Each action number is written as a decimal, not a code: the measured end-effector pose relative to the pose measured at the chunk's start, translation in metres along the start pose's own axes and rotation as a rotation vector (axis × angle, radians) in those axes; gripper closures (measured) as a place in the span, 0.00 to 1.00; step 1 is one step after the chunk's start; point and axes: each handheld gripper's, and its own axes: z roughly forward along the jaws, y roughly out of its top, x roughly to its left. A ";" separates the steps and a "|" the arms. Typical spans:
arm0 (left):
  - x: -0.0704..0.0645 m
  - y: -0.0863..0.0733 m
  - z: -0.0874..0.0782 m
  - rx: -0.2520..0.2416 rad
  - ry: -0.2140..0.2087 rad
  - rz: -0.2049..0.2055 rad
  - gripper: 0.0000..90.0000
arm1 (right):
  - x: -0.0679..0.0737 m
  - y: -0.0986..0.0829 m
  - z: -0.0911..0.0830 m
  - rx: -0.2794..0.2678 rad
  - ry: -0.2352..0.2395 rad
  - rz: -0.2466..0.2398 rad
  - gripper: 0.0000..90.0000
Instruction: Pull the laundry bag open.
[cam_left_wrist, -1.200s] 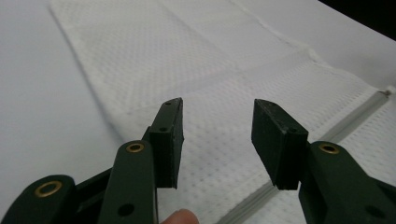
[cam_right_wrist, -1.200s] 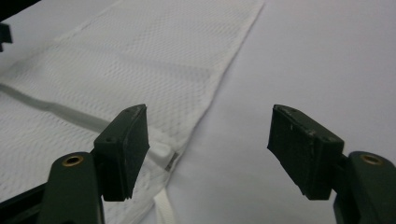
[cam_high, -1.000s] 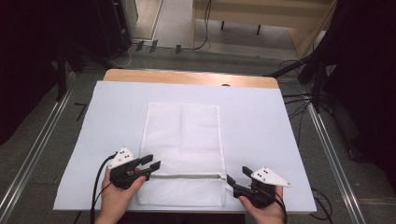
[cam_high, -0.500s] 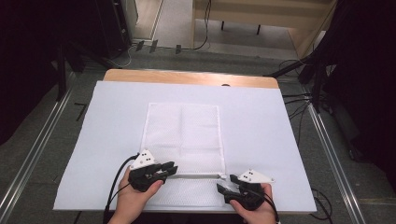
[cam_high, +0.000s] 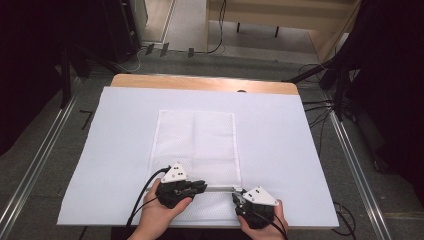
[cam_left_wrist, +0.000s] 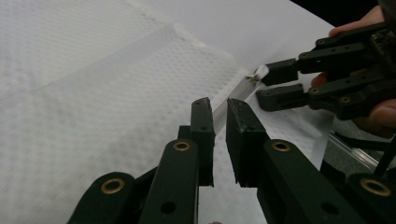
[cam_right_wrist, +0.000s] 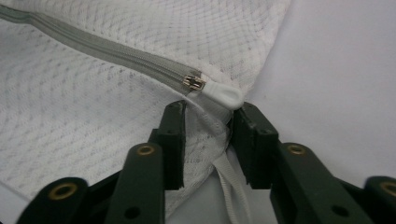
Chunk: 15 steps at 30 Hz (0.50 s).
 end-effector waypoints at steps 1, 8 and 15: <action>0.000 0.000 0.000 0.000 0.000 0.000 0.91 | 0.000 0.001 0.000 0.007 0.005 0.011 0.77; -0.015 0.015 0.041 0.074 -0.034 0.018 0.92 | -0.011 0.001 0.001 -0.005 0.041 0.085 0.93; -0.010 0.011 0.059 0.110 -0.017 -0.016 0.97 | -0.007 0.002 -0.002 -0.029 0.051 0.047 0.97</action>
